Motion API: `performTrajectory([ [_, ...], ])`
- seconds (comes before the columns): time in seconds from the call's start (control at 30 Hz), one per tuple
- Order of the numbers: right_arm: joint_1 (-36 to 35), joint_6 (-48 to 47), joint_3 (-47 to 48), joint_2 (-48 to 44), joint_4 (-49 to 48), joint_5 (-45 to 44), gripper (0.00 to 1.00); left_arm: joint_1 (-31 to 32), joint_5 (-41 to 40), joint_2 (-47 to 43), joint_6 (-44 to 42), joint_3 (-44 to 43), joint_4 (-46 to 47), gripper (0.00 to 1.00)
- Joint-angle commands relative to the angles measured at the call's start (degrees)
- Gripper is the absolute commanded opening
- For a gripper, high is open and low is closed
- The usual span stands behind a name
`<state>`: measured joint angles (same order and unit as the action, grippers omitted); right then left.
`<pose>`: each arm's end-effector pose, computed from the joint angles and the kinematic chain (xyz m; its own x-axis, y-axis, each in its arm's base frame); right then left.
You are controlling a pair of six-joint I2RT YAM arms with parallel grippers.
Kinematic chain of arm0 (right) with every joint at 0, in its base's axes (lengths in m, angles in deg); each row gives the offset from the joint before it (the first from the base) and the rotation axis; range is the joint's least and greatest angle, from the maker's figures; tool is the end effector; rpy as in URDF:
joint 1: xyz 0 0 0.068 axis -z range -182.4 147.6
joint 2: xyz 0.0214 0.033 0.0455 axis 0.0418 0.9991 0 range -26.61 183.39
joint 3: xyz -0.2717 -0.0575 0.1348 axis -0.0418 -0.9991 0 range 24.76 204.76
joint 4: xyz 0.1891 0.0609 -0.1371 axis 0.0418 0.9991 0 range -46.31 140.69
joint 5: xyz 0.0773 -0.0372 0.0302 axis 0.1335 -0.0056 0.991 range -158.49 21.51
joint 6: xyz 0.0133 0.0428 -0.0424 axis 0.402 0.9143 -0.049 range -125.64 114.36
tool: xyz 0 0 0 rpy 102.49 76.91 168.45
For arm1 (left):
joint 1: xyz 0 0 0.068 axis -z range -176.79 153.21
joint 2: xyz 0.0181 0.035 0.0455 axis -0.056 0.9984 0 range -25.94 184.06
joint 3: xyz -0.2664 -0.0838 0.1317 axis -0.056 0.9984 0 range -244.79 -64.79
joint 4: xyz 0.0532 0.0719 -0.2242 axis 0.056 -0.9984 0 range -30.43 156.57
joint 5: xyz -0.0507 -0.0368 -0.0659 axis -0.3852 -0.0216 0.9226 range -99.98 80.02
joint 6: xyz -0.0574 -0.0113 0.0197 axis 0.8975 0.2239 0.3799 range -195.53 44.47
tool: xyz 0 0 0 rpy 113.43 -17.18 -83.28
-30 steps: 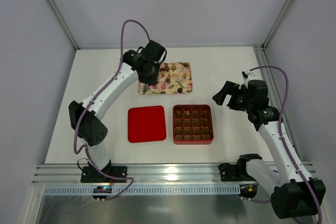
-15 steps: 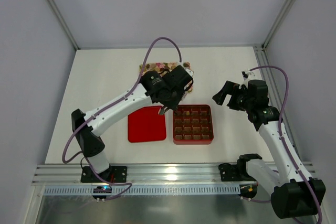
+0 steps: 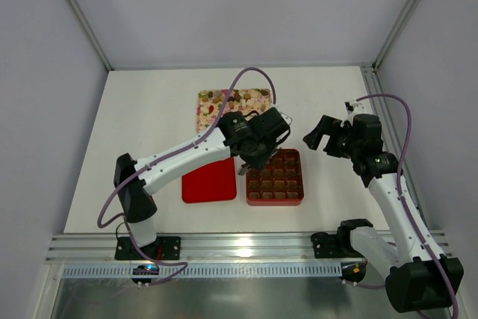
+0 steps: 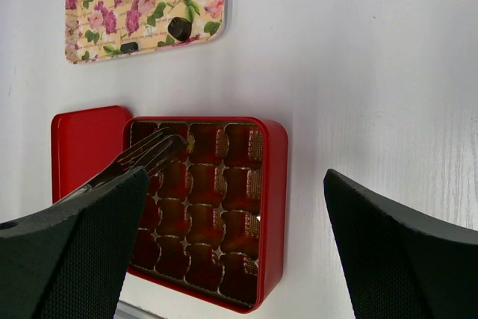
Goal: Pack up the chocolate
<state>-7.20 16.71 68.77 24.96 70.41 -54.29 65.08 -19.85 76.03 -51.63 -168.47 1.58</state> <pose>0.1593 0.0247 0.3122 -0.6268 0.3173 -0.7117 -0.0485 0.8957 0.4421 0.1759 -0.3118 0.3675 -0.7223 0.5046 -0.4729 0.5905 0.8059 -0.0421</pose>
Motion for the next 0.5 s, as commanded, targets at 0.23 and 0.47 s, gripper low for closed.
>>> performTrajectory([
  [0.23, 0.1, -0.6, 0.7, -1.1, -0.4, -0.5, 1.00, 1.0, 1.7, 2.0, 0.9, 0.1, 3.3, 0.18],
  [0.47, 0.0, -0.6, 0.6, -1.1, -0.4, -0.5, 1.00, 1.0, 1.4, 3.0, 0.8, 0.2, 3.6, 0.24],
])
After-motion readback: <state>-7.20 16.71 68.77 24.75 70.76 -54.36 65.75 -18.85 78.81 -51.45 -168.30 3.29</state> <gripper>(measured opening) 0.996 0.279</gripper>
